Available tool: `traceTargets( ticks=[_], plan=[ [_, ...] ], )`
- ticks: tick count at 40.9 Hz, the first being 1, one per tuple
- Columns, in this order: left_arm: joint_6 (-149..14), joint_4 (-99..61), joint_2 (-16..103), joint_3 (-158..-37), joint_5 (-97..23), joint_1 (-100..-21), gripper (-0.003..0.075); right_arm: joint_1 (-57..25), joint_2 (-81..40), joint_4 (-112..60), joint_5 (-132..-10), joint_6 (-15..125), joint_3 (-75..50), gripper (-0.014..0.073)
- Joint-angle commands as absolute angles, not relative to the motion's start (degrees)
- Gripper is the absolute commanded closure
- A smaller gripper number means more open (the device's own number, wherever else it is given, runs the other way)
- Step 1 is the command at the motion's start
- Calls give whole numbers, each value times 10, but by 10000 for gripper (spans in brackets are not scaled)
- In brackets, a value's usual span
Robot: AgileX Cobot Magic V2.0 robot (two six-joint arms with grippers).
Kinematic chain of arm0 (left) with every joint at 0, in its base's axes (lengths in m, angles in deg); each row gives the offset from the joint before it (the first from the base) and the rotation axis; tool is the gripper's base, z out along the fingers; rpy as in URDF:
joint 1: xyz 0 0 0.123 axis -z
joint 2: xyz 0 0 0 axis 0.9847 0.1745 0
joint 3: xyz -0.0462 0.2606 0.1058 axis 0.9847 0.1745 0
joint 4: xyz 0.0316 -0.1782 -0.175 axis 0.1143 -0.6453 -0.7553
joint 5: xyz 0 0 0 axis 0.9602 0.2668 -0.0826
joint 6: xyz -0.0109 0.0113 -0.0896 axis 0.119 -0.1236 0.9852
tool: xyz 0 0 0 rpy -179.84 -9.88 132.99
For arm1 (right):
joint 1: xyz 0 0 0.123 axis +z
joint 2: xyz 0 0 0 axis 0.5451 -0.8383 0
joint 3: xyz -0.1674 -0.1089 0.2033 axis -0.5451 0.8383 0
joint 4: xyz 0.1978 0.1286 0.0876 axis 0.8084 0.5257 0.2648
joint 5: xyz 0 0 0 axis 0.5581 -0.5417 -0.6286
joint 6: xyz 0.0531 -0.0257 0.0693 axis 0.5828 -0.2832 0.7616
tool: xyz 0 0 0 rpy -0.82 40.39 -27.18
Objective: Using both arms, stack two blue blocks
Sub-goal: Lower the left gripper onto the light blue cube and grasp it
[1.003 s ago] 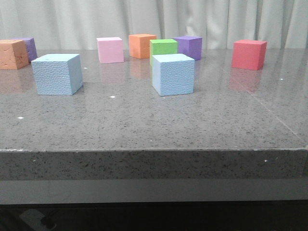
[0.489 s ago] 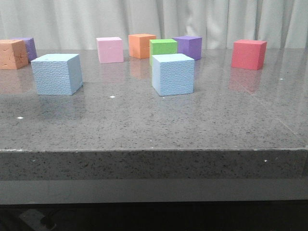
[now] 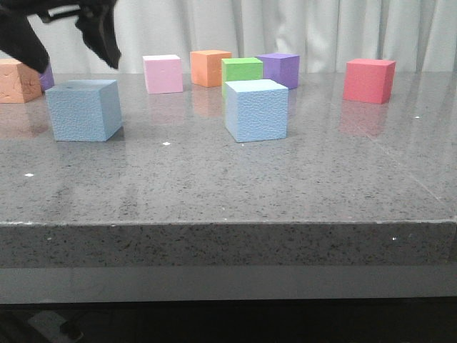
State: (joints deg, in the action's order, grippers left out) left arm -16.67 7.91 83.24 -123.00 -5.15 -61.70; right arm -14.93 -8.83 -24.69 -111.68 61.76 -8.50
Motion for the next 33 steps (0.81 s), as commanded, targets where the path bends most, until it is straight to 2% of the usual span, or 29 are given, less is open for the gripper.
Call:
traceTargets(
  ticks=[1,12,24,33],
  plan=[
    [-139,91,832,-1254,-72,-613,104,-153,-84,-242,-1087,612,-99,-70],
    [-128,95,865,-1254,-76,-613,117,-153,-84,-242,-1087,612,-99,-70],
    [-128,92,865,-1254,-76,-613,342,-153,-84,-242,-1087,612,-99,-70],
    [-128,94,865,-1254,-86,-613,423,-153,-84,-242,-1087,612,-99,-70]
  ],
)
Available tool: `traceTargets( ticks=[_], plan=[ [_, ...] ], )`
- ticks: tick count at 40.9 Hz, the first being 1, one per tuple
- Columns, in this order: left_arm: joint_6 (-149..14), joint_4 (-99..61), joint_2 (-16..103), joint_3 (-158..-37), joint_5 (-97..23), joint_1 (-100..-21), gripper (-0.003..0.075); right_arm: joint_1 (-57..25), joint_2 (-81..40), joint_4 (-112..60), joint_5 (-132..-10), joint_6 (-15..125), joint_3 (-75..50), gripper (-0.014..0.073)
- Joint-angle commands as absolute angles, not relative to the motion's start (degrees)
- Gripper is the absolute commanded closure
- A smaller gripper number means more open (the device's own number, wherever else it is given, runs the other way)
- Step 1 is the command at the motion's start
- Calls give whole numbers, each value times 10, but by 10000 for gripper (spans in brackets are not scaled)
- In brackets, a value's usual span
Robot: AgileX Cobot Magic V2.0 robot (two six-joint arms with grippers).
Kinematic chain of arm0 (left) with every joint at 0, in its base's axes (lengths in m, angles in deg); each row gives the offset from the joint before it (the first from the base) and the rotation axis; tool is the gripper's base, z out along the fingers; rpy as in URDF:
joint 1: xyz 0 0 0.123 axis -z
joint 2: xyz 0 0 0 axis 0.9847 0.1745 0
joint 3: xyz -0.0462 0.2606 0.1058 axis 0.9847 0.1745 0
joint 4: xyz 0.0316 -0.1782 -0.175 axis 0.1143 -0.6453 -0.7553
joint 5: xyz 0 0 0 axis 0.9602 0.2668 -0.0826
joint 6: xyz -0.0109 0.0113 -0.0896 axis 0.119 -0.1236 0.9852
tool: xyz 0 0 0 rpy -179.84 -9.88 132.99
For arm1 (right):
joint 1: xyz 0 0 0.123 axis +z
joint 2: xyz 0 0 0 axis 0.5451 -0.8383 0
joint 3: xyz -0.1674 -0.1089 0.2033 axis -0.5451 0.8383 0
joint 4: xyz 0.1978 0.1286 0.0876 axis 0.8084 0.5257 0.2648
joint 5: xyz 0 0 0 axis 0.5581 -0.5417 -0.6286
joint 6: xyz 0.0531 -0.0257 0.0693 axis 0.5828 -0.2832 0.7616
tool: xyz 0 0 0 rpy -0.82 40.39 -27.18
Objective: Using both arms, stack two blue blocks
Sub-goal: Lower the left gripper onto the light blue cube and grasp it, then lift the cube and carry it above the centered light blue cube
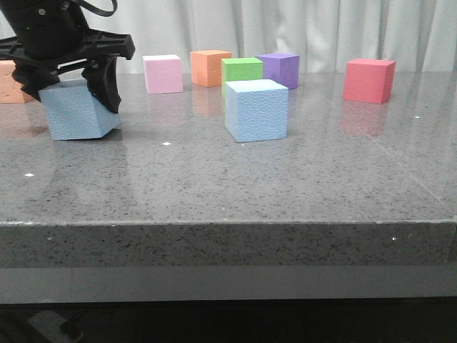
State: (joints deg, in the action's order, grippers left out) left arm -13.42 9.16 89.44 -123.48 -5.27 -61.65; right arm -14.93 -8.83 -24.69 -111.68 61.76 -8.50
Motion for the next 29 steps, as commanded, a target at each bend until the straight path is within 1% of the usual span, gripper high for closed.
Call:
traceTargets(
  ticks=[1,5,7,15,22,25,29],
  plan=[
    [-128,93,865,-1255,-86,-613,430,-153,-84,-242,-1087,612,-99,-70],
    [-135,85,865,-1270,-69,-613,456,-153,-84,-242,-1087,612,-99,-70],
    [-165,68,865,-1283,-63,-613,465,-153,-84,-242,-1087,612,-99,-70],
    [-424,-95,865,-1358,-25,-613,472,-153,-84,-242,-1087,612,-99,-70],
    [-669,-283,865,-1414,13,-613,472,-153,-84,-242,-1087,612,-99,-70],
    [-731,-328,866,-1433,26,-607,472,-153,-84,-242,-1087,612,-99,-70],
    [-747,-328,873,-1464,34,-588,472,-153,-84,-242,-1087,612,-99,-70]
  ],
)
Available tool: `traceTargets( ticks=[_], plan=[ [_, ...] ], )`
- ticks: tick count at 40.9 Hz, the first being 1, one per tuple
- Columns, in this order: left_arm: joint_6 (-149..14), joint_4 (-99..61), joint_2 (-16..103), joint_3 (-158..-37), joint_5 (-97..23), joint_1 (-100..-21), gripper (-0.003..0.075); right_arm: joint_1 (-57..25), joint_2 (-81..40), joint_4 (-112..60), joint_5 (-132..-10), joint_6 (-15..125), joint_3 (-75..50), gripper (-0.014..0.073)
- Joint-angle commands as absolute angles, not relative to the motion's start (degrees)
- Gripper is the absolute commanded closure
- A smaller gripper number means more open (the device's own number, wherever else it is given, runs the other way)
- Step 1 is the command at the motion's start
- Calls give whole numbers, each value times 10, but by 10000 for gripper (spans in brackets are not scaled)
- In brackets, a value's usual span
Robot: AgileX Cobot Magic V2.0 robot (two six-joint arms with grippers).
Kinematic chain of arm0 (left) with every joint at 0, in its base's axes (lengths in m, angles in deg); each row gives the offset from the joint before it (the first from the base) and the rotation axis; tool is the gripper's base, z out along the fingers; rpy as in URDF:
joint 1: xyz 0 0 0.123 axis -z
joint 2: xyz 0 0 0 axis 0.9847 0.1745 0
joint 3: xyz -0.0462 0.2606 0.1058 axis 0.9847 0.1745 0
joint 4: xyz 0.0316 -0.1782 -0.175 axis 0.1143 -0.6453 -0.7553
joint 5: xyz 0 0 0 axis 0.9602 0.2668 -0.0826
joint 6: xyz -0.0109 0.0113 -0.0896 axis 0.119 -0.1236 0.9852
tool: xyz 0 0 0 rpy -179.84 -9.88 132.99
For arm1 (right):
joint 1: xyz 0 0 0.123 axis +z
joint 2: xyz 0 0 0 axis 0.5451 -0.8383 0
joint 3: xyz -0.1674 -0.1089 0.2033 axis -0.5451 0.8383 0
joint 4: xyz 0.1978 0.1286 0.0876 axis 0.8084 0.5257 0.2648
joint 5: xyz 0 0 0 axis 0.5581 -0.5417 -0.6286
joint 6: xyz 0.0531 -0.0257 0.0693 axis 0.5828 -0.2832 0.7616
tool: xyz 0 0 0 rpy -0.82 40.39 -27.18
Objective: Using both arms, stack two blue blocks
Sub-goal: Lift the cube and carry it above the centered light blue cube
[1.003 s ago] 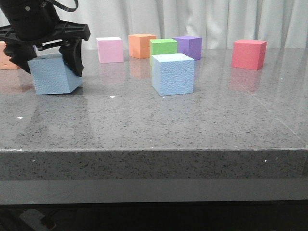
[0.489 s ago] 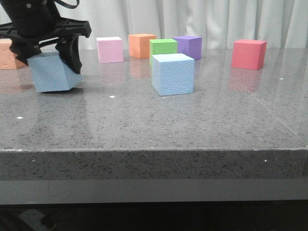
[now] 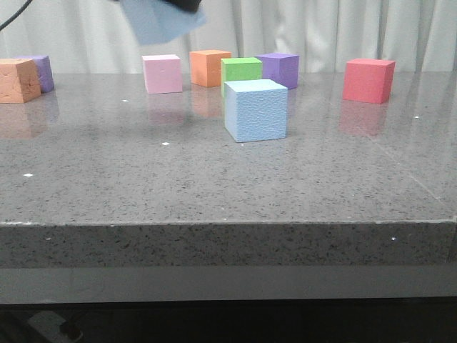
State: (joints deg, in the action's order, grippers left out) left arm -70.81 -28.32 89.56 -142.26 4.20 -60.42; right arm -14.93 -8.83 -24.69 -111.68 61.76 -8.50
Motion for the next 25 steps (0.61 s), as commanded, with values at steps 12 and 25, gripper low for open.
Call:
traceTargets(
  ticks=[12,25],
  plan=[
    [-749,-181,934,-1565,75,-500,472,-153,-84,-242,-1087,612,-99,-70],
    [-764,-126,973,-1585,59,-453,472,-153,-84,-242,-1087,612,-99,-70]
  ],
)
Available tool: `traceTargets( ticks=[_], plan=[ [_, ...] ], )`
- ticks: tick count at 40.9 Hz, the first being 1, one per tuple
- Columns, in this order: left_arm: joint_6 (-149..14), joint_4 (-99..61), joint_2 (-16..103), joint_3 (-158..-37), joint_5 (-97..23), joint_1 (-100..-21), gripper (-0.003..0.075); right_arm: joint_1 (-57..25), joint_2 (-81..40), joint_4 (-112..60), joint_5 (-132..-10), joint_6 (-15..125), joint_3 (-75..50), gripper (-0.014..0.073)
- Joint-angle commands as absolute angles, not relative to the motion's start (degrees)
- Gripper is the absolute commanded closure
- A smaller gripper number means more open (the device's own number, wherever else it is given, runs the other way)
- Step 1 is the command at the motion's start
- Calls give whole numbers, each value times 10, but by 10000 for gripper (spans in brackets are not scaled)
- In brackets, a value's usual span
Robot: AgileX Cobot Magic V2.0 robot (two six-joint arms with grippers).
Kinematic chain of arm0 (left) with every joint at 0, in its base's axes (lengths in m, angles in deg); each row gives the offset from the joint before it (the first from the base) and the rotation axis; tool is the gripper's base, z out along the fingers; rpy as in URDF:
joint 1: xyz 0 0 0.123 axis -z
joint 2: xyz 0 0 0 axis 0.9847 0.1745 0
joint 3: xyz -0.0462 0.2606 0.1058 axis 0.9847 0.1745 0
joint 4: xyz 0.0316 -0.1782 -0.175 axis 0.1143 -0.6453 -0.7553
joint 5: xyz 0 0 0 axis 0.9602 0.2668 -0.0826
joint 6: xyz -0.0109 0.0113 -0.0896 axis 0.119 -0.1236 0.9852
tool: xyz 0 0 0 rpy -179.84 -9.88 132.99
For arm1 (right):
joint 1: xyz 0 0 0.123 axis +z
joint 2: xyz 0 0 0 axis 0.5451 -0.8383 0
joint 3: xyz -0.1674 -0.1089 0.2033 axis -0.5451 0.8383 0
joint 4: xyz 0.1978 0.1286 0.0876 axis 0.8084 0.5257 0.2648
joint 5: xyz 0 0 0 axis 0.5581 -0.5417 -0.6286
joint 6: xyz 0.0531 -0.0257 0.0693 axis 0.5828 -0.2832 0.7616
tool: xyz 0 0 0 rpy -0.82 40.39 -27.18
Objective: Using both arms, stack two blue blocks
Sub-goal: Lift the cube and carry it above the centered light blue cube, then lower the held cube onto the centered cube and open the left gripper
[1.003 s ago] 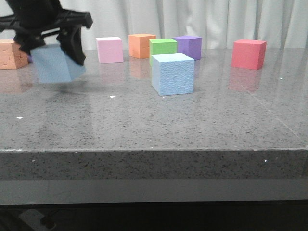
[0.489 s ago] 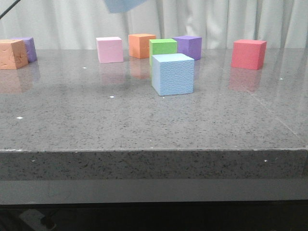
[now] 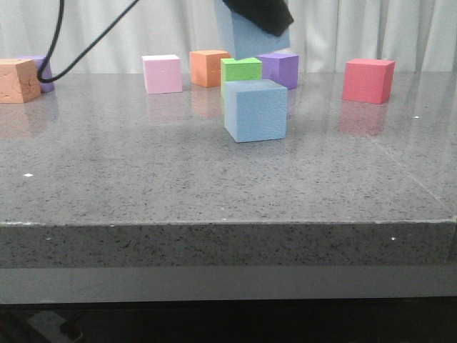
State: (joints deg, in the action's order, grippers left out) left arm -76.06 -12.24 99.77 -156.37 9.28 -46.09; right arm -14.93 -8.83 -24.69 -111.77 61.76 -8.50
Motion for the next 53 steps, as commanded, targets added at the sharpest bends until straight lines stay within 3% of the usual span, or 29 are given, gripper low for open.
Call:
traceTargets(
  ticks=[1,45,47,53],
  plan=[
    [-764,-124,975,-1585,59,-451,472,-153,-84,-242,-1087,612,-99,-70],
    [-792,-120,991,-1585,68,-447,465,-153,-84,-242,-1087,612,-99,-70],
    [-797,-120,991,-1585,68,-447,447,-153,-84,-242,-1087,612,-99,-70],
    [-806,-120,991,-1585,65,-447,252,-153,-84,-242,-1087,612,-99,-70]
  ],
)
